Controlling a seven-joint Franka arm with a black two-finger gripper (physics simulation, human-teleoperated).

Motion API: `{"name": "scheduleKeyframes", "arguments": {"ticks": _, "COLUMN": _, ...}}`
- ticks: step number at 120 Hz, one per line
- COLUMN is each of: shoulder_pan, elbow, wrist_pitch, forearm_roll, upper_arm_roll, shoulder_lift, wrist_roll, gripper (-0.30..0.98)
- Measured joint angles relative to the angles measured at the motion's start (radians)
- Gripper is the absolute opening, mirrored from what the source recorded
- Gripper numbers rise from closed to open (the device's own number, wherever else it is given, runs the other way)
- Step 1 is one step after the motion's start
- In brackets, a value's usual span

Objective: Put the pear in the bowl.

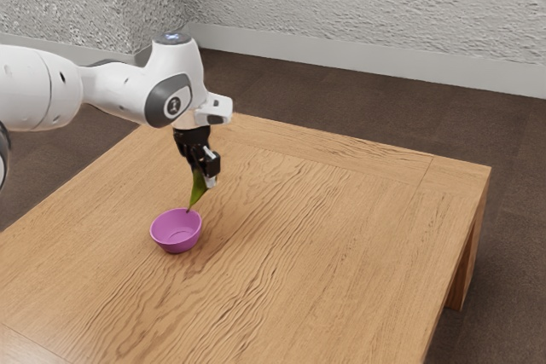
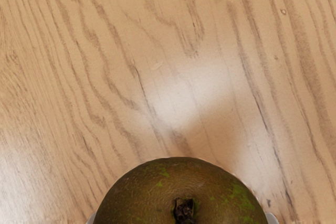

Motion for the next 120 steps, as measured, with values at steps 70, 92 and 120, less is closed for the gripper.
{"name": "scheduleKeyframes", "arguments": {"ticks": 70, "shoulder_pan": 0.062, "elbow": -0.242, "wrist_pitch": -0.001, "forearm_roll": -0.023, "upper_arm_roll": 0.019, "shoulder_lift": -0.162, "wrist_roll": -0.031, "gripper": 0.39}}
{"name": "scheduleKeyframes", "arguments": {"ticks": 92, "shoulder_pan": 0.061, "elbow": -0.238, "wrist_pitch": -0.005, "forearm_roll": -0.035, "upper_arm_roll": 0.015, "shoulder_lift": -0.162, "wrist_roll": -0.023, "gripper": 0.56}}
{"name": "scheduleKeyframes", "arguments": {"ticks": 120, "shoulder_pan": 0.06, "elbow": -0.219, "wrist_pitch": -0.007, "forearm_roll": -0.039, "upper_arm_roll": 0.013, "shoulder_lift": -0.223, "wrist_roll": -0.021, "gripper": 0.65}}
